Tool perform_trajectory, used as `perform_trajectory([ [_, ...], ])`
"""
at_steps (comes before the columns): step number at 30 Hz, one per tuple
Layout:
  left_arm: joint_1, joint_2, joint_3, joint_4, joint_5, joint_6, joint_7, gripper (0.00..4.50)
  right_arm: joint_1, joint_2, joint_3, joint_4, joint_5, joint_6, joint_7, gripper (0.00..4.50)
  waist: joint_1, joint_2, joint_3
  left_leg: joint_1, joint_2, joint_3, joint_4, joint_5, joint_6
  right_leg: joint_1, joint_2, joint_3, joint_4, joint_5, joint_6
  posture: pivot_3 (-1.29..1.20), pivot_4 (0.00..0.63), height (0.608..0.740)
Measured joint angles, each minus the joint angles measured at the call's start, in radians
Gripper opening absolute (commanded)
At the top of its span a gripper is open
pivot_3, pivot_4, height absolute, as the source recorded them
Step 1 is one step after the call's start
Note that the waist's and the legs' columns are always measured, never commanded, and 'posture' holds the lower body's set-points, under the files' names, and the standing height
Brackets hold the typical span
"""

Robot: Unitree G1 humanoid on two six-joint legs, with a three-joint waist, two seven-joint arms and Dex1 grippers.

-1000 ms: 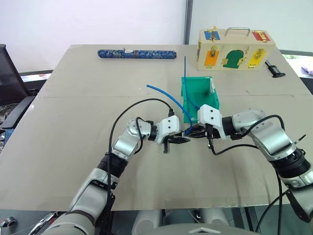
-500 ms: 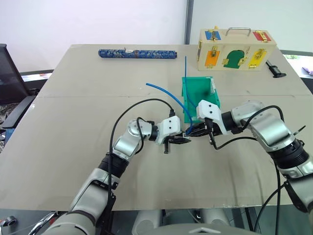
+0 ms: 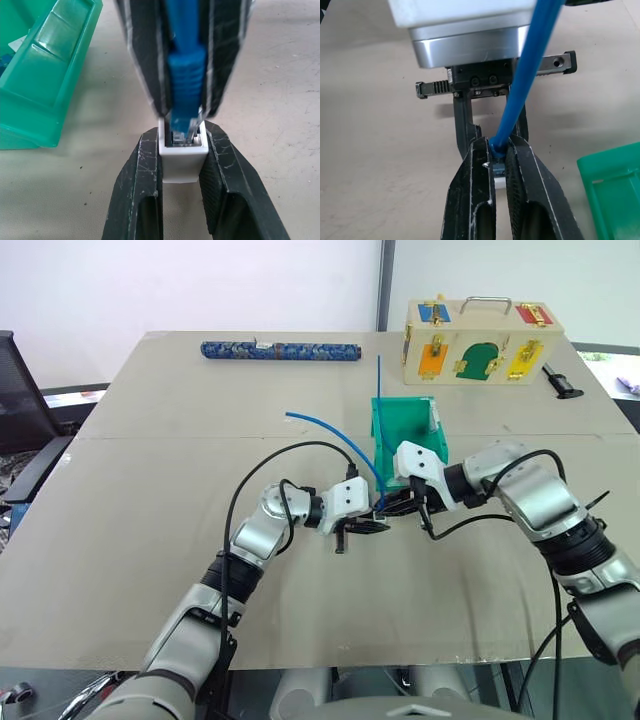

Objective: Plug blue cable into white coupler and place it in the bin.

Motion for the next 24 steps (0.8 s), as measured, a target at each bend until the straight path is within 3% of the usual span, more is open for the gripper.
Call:
perform_trajectory([
  [11, 0.017, -0.009, 0.001, 0.001, 0.012, 0.002, 0.017, 0.39, 0.109, 0.006, -0.014, -0.029, -0.076, -0.161, -0.051, 0.0, -0.001, -0.001, -0.015, 0.004, 0.0, 0.0, 0.0, 0.0, 0.0, 0.004, 0.0, -0.001, 0.0, 0.0, 0.0, 0.0, 0.15, 0.74],
  [14, 0.022, -0.009, 0.013, -0.001, 0.006, 0.016, 0.024, 0.39, 0.146, 0.07, -0.061, 0.019, -0.074, -0.218, -0.115, 1.07, -0.005, -0.002, -0.015, 0.005, 0.0, -0.001, 0.0, 0.0, 0.0, 0.004, 0.001, 0.0, 0.0, 0.0, 0.0, 0.0, 0.15, 0.74],
  [17, 0.032, -0.011, 0.018, -0.025, -0.008, 0.048, 0.026, 0.39, 0.185, 0.128, -0.139, 0.018, -0.02, -0.211, -0.188, 2.47, -0.004, 0.001, -0.013, 0.002, 0.0, -0.001, 0.0, 0.0, 0.0, 0.002, 0.001, 0.0, 0.002, 0.0, 0.0, 0.0, 0.15, 0.74],
  [21, 0.079, 0.006, 0.06, -0.127, -0.066, 0.147, 0.038, 0.39, 0.234, 0.115, -0.374, -0.228, 0.16, -0.113, -0.274, 4.42, 0.002, 0.001, -0.012, -0.004, 0.002, -0.005, 0.0, 0.0, 0.0, -0.003, -0.001, -0.002, 0.002, 0.0, 0.0, 0.0, 0.15, 0.74],
  [24, 0.092, 0.024, 0.121, -0.214, -0.123, 0.299, 0.072, 0.39, 0.331, 0.059, -0.488, -0.426, 0.255, -0.057, -0.307, 4.42, 0.003, 0.001, -0.012, -0.011, 0.001, -0.01, -0.001, 0.0, 0.0, -0.007, -0.001, -0.007, -0.001, 0.0, 0.0, 0.0, 0.15, 0.74],
])
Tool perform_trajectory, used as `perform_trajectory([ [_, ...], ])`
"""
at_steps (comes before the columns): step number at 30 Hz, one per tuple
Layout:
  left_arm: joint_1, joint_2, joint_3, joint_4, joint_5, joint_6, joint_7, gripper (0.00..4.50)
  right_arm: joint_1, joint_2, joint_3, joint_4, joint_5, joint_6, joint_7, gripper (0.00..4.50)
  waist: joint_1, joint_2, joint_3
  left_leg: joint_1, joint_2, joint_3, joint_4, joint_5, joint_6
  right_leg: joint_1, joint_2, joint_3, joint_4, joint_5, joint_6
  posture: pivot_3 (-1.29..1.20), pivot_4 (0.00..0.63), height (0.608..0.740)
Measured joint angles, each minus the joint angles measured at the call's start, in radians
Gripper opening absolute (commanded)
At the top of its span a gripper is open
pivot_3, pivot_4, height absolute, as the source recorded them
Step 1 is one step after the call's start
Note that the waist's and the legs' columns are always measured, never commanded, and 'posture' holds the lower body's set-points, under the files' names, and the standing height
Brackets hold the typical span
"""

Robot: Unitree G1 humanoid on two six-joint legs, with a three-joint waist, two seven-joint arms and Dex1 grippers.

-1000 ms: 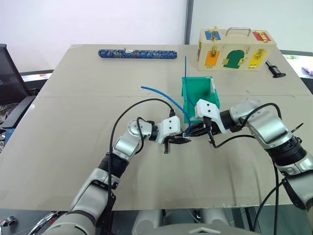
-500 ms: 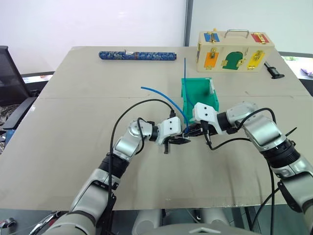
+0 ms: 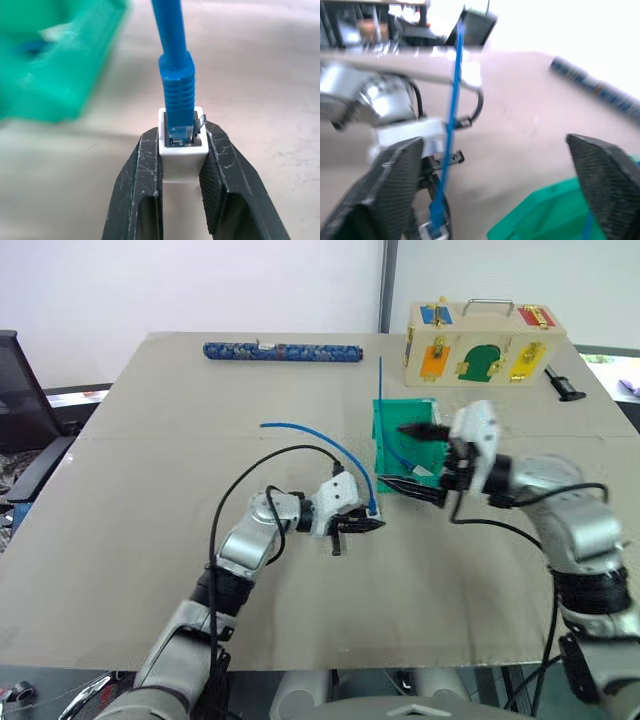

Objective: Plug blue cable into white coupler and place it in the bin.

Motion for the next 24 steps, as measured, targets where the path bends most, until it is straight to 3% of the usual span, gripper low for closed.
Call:
perform_trajectory([
  [4, -0.045, 0.035, 0.09, -0.13, -0.123, 0.356, 0.065, 0.39, 0.257, -0.12, -0.087, -0.221, -0.024, 0.016, -0.058, 4.42, 0.003, 0.0, 0.0, -0.003, -0.002, -0.002, 0.001, 0.0, 0.0, 0.0, -0.001, -0.004, 0.0, 0.0, 0.0, 0.0, 0.15, 0.74],
  [8, -0.2, 0.013, 0.19, -0.141, -0.26, 0.609, 0.114, 0.39, 0.463, -0.107, -0.156, -0.334, -0.095, 0.015, -0.175, 4.42, 0.004, -0.001, 0.001, 0.0, -0.004, -0.004, 0.003, 0.001, -0.001, 0.003, 0.0, -0.006, 0.0, -0.001, 0.001, 0.0, 0.15, 0.74],
  [12, -0.439, -0.069, 0.247, 0.006, -0.293, 0.765, 0.235, 0.39, 0.709, -0.018, -0.216, -0.44, -0.162, -0.004, -0.305, 4.42, 0.011, -0.001, 0.001, 0.003, -0.005, -0.004, 0.003, 0.003, -0.004, 0.007, 0.001, -0.008, 0.001, -0.003, 0.005, 0.0, 0.15, 0.74],
  [17, -0.638, -0.189, 0.234, 0.347, -0.257, 0.727, 0.322, 0.39, 0.782, 0.034, -0.228, -0.476, -0.217, -0.029, -0.402, 4.42, -0.004, -0.002, 0.002, 0.003, -0.006, -0.003, 0.002, 0.003, -0.004, 0.006, 0.001, -0.007, 0.001, -0.003, 0.004, 0.0, 0.15, 0.74],
  [19, -0.728, -0.233, 0.226, 0.54, -0.217, 0.657, 0.337, 1.4, 0.788, 0.038, -0.23, -0.477, -0.226, -0.047, -0.417, 4.5, -0.003, -0.002, 0.002, 0.003, -0.006, -0.002, 0.002, 0.003, -0.004, 0.006, 0.001, -0.007, 0.0, -0.002, 0.003, 0.0, 0.15, 0.74],
  [20, -0.764, -0.251, 0.221, 0.613, -0.203, 0.627, 0.336, 1.57, 0.791, 0.04, -0.232, -0.477, -0.23, -0.051, -0.423, 4.5, -0.003, -0.002, 0.002, 0.002, -0.006, -0.002, 0.002, 0.003, -0.004, 0.006, 0.001, -0.007, 0.0, -0.002, 0.002, 0.0, 0.15, 0.74],
  [21, -0.826, -0.279, 0.213, 0.738, -0.178, 0.581, 0.333, 2.14, 0.793, 0.044, -0.233, -0.477, -0.235, -0.053, -0.429, 4.5, -0.002, -0.003, 0.003, 0.001, -0.006, -0.002, 0.002, 0.003, -0.004, 0.006, 0.001, -0.007, 0.0, -0.001, 0.001, 0.0, 0.15, 0.74],
  [24, -0.897, -0.299, 0.209, 0.888, -0.151, 0.508, 0.332, 3.46, 0.794, 0.054, -0.232, -0.477, -0.236, -0.056, -0.439, 4.5, -0.009, -0.003, 0.004, 0.001, -0.006, -0.001, 0.001, 0.003, -0.004, 0.004, 0.001, -0.006, -0.001, -0.001, 0.001, 0.0, 0.15, 0.74],
])
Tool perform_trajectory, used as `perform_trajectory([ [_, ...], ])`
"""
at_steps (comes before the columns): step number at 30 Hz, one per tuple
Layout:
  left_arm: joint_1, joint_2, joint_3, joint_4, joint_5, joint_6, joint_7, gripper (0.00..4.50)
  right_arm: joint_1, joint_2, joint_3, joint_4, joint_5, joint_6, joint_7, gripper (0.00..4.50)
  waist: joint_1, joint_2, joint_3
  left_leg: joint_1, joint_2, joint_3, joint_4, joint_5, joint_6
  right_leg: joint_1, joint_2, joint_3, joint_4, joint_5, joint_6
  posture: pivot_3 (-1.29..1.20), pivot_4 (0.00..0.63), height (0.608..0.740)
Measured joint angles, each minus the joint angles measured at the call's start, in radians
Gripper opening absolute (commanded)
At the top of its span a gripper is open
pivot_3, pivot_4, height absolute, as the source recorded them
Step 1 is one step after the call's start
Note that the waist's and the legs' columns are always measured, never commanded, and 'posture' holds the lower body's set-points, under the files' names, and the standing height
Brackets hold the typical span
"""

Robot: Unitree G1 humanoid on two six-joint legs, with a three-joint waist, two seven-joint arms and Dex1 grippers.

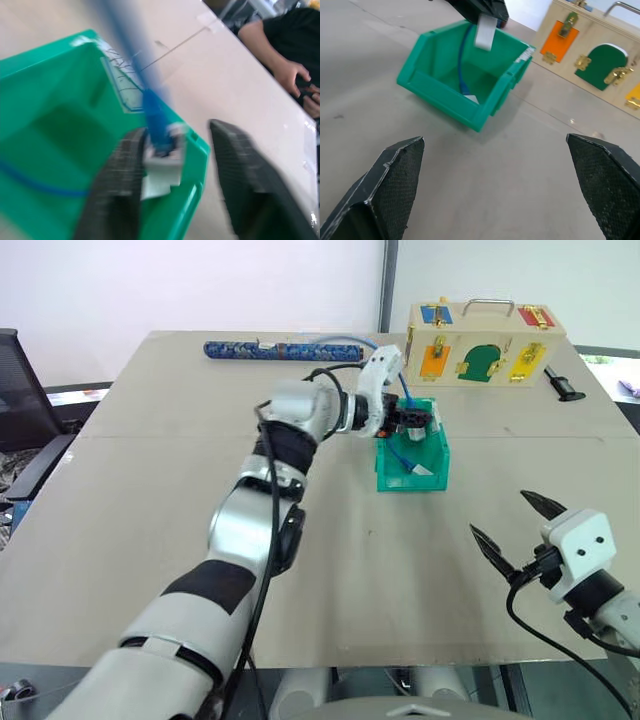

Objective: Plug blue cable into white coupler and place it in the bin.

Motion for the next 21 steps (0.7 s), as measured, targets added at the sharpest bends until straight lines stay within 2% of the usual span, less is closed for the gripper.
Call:
perform_trajectory([
  [2, -0.033, 0.009, 0.031, 0.056, -0.004, 0.006, -0.008, 4.22, 0.005, 0.001, 0.0, 0.0, 0.003, 0.0, -0.006, 4.5, -0.001, 0.0, 0.001, 0.0, 0.0, 0.0, -0.001, 0.0, 0.0, -0.001, 0.0, 0.0, 0.0, 0.0, 0.0, 0.0, 0.15, 0.74],
  [5, -0.04, 0.06, 0.045, 0.039, -0.021, 0.09, -0.066, 4.22, 0.007, 0.001, 0.002, 0.0, 0.003, 0.001, -0.007, 4.5, -0.002, 0.001, 0.001, 0.0, 0.0, -0.001, -0.001, 0.0, 0.0, -0.001, 0.0, 0.0, 0.001, 0.0, 0.0, 0.0, 0.15, 0.74],
  [7, 0.024, 0.122, 0.038, -0.098, -0.044, 0.162, -0.117, 4.22, 0.004, -0.001, 0.01, 0.004, 0.003, 0.0, -0.007, 4.5, -0.004, 0.002, 0.002, 0.0, 0.001, -0.001, -0.001, 0.0, 0.0, -0.001, 0.0, 0.001, 0.001, 0.0, 0.0, 0.0, 0.15, 0.74],
  [9, 0.166, 0.187, 0.045, -0.337, -0.072, 0.195, -0.131, 4.22, -0.005, -0.002, 0.012, 0.021, 0.008, 0.0, -0.006, 4.5, -0.012, 0.003, 0.002, 0.002, 0.005, -0.001, -0.002, 0.0, 0.0, -0.001, 0.0, 0.004, 0.002, 0.0, -0.001, 0.0, 0.15, 0.74],
  [12, 0.41, 0.228, 0.08, -0.662, -0.111, 0.16, -0.122, 4.22, -0.019, -0.005, -0.004, 0.054, 0.032, -0.001, 0.003, 4.5, -0.008, 0.004, 0.003, 0.002, 0.006, -0.001, -0.001, 0.003, -0.005, -0.002, -0.001, 0.006, 0.003, 0.001, -0.001, 0.0, 0.15, 0.74],
  [15, 0.684, 0.327, 0.089, -0.969, -0.113, -0.002, -0.156, 4.22, -0.063, -0.038, -0.03, 0.104, 0.06, -0.021, 0.029, 4.5, -0.003, 0.004, 0.003, 0.003, 0.006, 0.002, -0.002, 0.003, -0.005, -0.002, -0.001, 0.009, 0.001, 0.001, -0.001, 0.0, 0.15, 0.74],
  [17, 0.811, 0.386, 0.131, -1.06, -0.127, -0.066, -0.183, 4.39, -0.072, -0.057, -0.066, 0.144, 0.069, -0.037, 0.046, 4.5, 0.009, 0.004, 0.003, 0.003, 0.006, 0.002, -0.002, 0.002, -0.004, -0.001, -0.001, 0.009, 0.001, 0.0, -0.001, 0.0, 0.15, 0.74],
  [21, 0.99, 0.467, 0.244, -1.16, -0.186, -0.103, -0.217, 4.39, -0.075, -0.093, -0.132, 0.195, 0.125, -0.048, 0.103, 4.5, 0.024, 0.004, 0.003, 0.004, 0.006, 0.002, -0.001, 0.0, 0.0, 0.001, -0.002, 0.007, 0.001, -0.002, -0.005, 0.0, 0.15, 0.74],
])
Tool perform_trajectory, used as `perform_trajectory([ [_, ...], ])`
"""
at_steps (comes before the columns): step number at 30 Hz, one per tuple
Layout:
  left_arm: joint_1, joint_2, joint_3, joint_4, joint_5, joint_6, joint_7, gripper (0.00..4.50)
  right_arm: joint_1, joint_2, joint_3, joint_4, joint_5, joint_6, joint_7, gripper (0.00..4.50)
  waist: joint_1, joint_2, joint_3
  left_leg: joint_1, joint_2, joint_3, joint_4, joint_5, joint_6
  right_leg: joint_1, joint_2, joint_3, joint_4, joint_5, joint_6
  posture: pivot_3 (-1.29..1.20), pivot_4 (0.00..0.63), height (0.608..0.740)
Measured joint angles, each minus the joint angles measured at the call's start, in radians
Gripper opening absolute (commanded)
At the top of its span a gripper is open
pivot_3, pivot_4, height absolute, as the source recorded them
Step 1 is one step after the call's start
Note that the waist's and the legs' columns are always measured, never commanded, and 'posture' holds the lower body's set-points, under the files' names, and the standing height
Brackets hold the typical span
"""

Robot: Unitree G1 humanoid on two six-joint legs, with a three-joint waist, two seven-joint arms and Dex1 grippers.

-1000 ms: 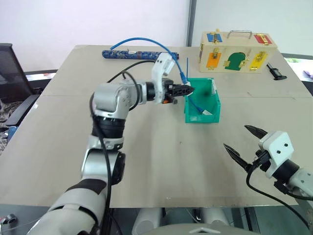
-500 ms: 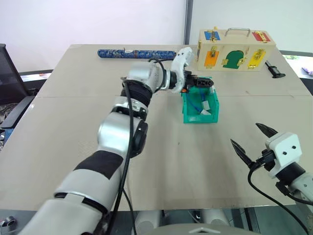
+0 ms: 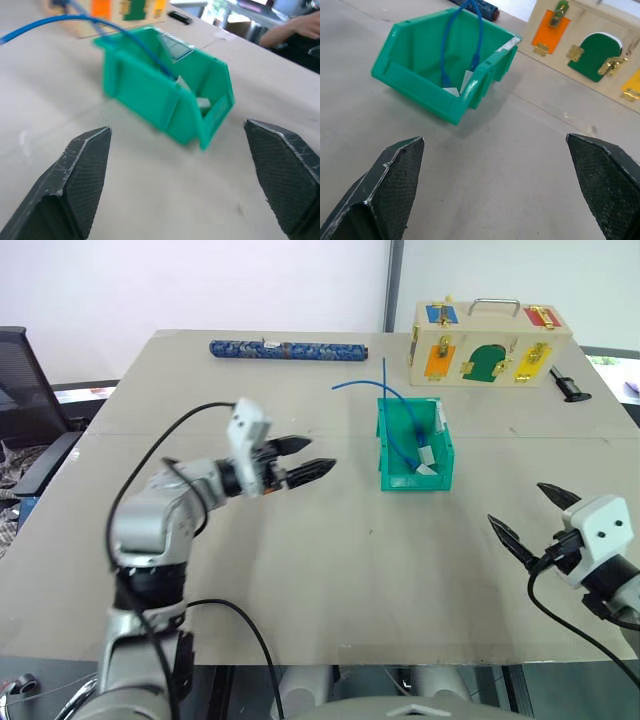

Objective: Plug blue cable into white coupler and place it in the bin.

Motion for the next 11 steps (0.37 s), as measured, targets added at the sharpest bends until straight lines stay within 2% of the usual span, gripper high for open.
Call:
perform_trajectory([
  [5, 0.275, 0.075, 0.041, -0.128, 0.0, -0.116, -0.027, 4.39, 0.016, -0.048, -0.059, 0.046, 0.048, -0.027, 0.069, 4.5, 0.007, 0.0, 0.0, 0.002, 0.001, 0.001, -0.001, 0.0, 0.0, 0.002, 0.0, 0.0, 0.0, 0.0, 0.0, 0.0, 0.15, 0.74],
  [11, 0.464, 0.099, 0.086, -0.19, -0.021, -0.169, -0.035, 4.39, 0.056, -0.067, -0.099, 0.068, 0.088, -0.03, 0.111, 4.5, 0.005, 0.0, 0.0, 0.005, 0.002, 0.004, -0.001, 0.0, 0.0, 0.003, 0.001, 0.001, 0.0, -0.001, 0.0, 0.0, 0.15, 0.74],
])
